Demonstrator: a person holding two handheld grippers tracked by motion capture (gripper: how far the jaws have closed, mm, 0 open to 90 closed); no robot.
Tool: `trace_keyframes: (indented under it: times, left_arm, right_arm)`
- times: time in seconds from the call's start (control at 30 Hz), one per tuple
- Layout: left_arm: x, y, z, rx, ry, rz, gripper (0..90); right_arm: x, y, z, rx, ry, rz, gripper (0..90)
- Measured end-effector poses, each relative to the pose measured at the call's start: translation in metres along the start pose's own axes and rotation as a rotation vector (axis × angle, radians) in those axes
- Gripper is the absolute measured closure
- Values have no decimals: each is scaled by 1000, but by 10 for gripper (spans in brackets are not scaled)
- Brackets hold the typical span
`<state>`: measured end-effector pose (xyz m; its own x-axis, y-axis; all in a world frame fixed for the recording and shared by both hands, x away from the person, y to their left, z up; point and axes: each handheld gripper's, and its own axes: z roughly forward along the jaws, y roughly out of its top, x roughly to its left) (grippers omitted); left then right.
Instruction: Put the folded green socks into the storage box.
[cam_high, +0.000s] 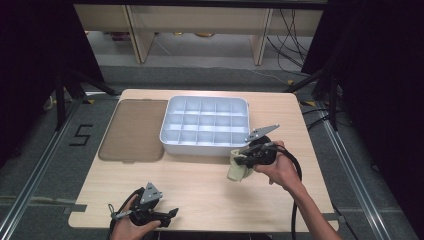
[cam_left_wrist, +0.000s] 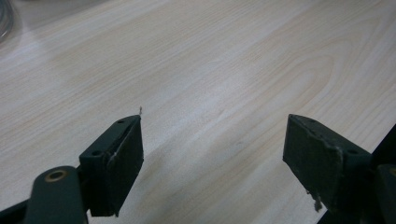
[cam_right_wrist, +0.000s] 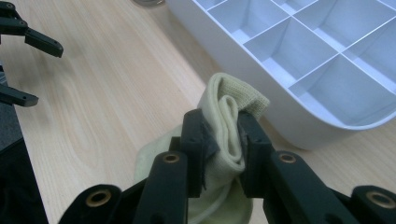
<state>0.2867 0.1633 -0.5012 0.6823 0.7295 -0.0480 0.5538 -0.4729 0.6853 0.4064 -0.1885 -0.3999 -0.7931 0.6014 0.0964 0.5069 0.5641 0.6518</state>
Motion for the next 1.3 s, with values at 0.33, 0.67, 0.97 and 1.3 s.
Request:
trace_keyframes:
  times: [0.33,0.67,0.97,1.3]
  left_arm:
    - [-2,0,1,1,-1,11,196]
    - [-4,0,2,-8,-3,0,198]
    - [-4,0,1,-8,2,2,200]
    - [-4,0,1,-8,7,6,203]
  right_arm:
    - [-6,8,-8,38,-8,7,758]
    - [-11,16,-17,27,-27,14,758]
    - [-21,26,-23,21,-58,30,757]
    - [-30,39,-27,49,-69,25,757]
